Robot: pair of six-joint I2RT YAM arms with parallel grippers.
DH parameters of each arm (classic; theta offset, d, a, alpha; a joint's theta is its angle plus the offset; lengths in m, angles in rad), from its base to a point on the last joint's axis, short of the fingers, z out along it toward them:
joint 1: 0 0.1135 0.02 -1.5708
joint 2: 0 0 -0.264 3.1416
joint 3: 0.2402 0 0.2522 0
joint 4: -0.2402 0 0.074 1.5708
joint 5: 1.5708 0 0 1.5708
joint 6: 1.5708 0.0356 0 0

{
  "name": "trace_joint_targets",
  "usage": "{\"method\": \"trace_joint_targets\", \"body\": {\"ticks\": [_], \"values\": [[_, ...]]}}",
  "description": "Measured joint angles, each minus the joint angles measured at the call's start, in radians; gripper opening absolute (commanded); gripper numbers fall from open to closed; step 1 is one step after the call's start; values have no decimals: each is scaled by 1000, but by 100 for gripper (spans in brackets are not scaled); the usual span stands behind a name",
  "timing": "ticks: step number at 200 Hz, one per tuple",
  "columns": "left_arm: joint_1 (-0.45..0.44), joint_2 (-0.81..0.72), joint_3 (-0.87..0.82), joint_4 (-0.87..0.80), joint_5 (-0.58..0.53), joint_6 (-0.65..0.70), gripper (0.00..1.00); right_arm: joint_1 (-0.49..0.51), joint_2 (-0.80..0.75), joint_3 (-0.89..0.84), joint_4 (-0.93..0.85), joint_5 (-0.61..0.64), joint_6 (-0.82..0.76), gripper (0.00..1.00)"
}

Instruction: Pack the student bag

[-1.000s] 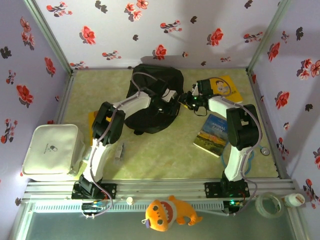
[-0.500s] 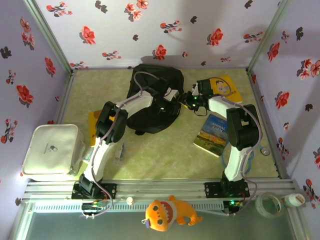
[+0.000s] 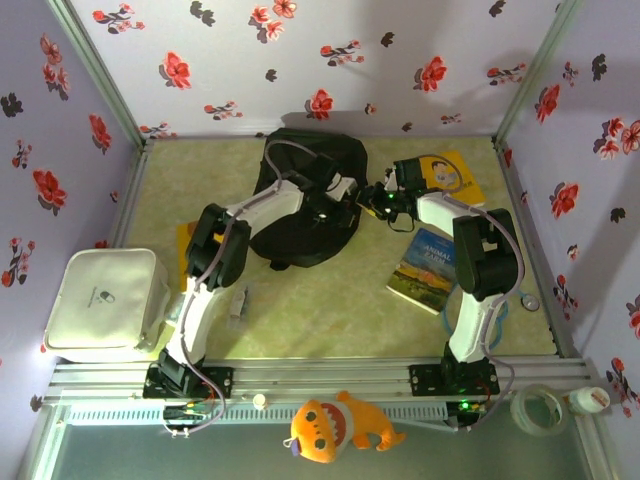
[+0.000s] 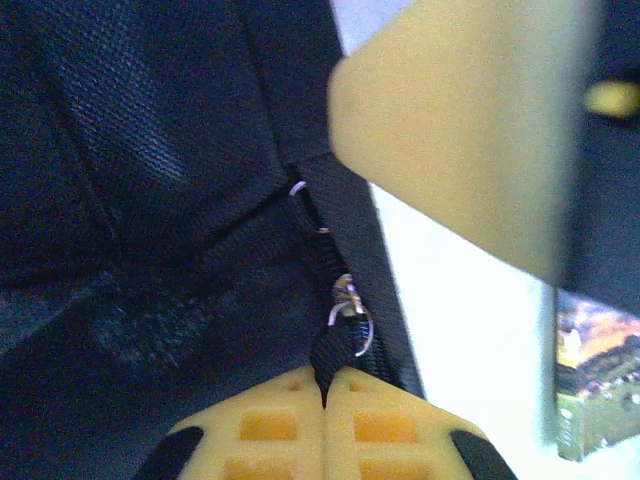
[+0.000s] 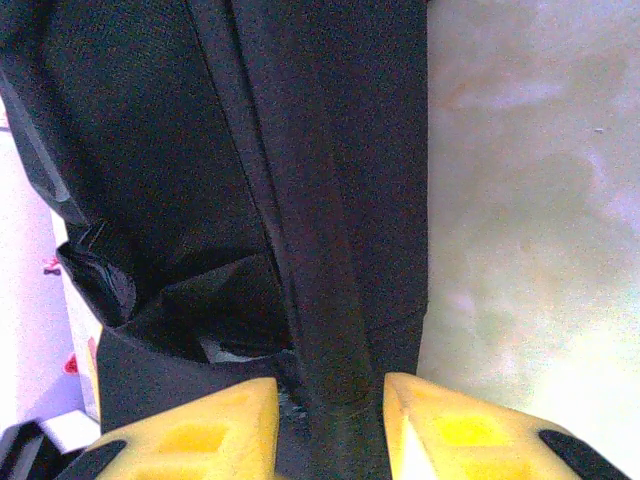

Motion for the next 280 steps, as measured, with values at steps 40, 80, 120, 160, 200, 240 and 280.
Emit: {"method": "trace_joint_targets", "body": {"ticks": [40,80,120,160,200,240,280], "values": [[2,-103,-60,8,-8,0,0,0,-3,0,11,-5,28,42],[3,-120,-87,10,-11,0,0,-1,-6,0,51,-18,71,48],[3,-121,-91,10,-22,0,0,-1,25,34,64,-41,89,46],[4,-121,-91,-3,-39,0,0,5,108,114,32,-38,89,28],[6,-129,-93,-51,-75,-8,0,12,131,149,10,-13,85,16],[9,-225,-148,-118,-100,-37,0,22,132,175,-10,39,76,11],[13,-351,-262,-132,-127,-54,0,26,155,217,-25,59,69,10]]}}
